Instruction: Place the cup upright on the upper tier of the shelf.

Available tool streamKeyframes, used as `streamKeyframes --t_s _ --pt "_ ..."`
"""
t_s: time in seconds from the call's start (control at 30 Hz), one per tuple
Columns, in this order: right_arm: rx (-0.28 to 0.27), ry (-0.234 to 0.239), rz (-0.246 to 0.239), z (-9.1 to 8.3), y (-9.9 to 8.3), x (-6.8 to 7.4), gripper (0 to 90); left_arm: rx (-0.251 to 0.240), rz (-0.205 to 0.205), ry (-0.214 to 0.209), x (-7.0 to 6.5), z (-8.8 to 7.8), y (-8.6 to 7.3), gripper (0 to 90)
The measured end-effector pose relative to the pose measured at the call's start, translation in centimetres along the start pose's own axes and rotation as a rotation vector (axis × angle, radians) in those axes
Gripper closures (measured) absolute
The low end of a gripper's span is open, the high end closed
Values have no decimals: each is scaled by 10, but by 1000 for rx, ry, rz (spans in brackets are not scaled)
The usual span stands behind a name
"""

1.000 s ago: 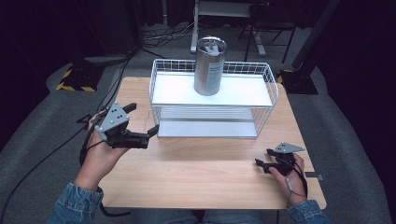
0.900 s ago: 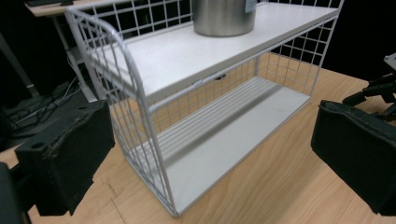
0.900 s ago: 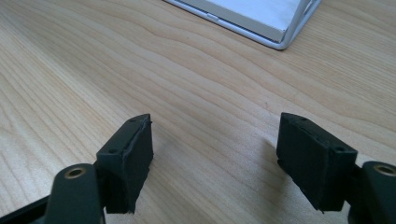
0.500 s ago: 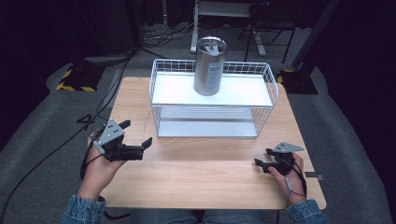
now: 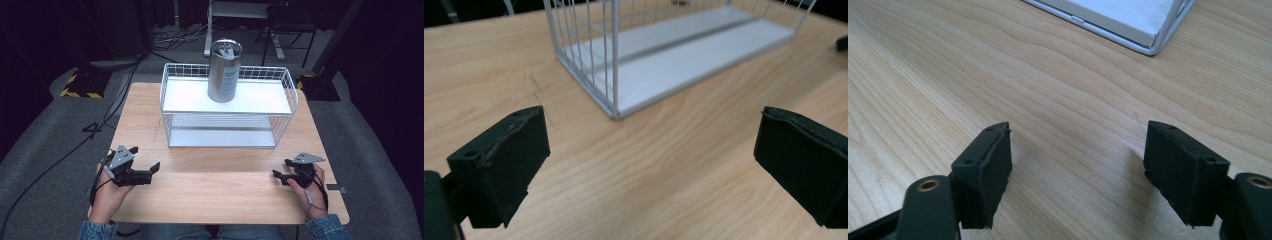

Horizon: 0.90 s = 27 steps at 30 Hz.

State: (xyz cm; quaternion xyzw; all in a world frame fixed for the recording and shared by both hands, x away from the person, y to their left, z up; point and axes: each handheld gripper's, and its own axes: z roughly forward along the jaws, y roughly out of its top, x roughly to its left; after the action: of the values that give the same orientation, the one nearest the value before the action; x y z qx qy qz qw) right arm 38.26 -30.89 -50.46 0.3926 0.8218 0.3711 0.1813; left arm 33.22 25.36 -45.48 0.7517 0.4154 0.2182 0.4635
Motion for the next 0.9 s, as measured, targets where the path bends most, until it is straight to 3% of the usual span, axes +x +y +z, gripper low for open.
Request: streamKeyframes --t_s 0.17,0.43,0.9 --pt "0 0 0 0 0 0 278 93 -6 5 0 10 -11 26" --pt "1 2 -1 0 0 0 279 177 -11 4 -2 20 -22 35" --pt "0 3 0 0 0 0 279 277 3 6 -3 26 -30 43"
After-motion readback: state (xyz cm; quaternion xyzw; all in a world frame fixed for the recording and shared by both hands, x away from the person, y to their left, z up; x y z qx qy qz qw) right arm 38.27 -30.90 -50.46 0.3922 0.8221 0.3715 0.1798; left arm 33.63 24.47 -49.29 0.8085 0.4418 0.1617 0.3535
